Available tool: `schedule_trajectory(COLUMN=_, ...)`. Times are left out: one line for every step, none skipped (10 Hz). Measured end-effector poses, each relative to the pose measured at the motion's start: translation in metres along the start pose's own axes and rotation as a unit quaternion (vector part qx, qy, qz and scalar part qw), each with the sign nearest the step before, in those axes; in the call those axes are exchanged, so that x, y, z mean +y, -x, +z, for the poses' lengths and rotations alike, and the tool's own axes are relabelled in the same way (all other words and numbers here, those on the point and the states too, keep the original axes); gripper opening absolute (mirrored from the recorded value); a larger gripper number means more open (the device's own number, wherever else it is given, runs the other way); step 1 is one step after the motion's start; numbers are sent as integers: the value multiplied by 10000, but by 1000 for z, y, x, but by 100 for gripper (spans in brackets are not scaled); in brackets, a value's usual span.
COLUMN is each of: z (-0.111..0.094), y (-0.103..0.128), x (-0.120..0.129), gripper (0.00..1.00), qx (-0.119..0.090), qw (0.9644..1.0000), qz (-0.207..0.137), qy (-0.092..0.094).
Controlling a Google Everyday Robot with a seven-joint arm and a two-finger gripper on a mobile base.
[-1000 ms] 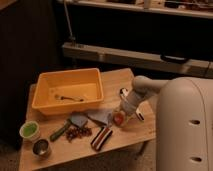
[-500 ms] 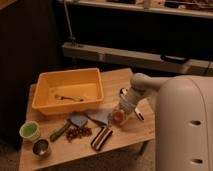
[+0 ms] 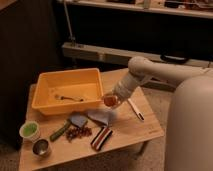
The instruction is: Place apple in metal cup
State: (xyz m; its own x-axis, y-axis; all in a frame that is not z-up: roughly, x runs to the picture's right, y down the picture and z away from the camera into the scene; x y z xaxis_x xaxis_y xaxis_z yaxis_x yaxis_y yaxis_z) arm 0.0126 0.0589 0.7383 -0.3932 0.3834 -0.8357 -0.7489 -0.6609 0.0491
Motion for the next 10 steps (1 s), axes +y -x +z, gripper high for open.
schedule_trajectory(z=-6, y=-14, x=23, gripper=18, qx=55, qw=9998, qz=-181, qy=70)
schedule_trajectory(z=-14, y=-40, x=60, gripper=18, qx=168, qw=9984, qz=-506, qy=176)
schedule_trajectory(z=-18, y=-62, x=87, gripper=18, qx=295, qw=9964, qz=-758, qy=246)
schedule_trajectory(z=-19, y=-89, x=113, gripper=18, qx=500, qw=9927, qz=-1054, qy=295)
schedule_trajectory(z=-15, y=-113, x=132, gripper=18, qx=682, qw=9886, qz=-1305, qy=302)
schedule_trajectory(z=-4, y=-151, x=153, gripper=18, qx=980, qw=9804, qz=-1686, qy=269)
schedule_trajectory(z=3, y=-171, x=161, gripper=18, qx=1154, qw=9751, qz=-1882, qy=227)
schedule_trajectory(z=11, y=-191, x=168, gripper=18, qx=1327, qw=9693, qz=-2063, qy=158)
schedule_trajectory(z=21, y=-215, x=173, gripper=18, qx=1559, qw=9615, qz=-2264, qy=27)
schedule_trajectory(z=34, y=-240, x=173, gripper=18, qx=1894, qw=9508, qz=-2444, qy=-184)
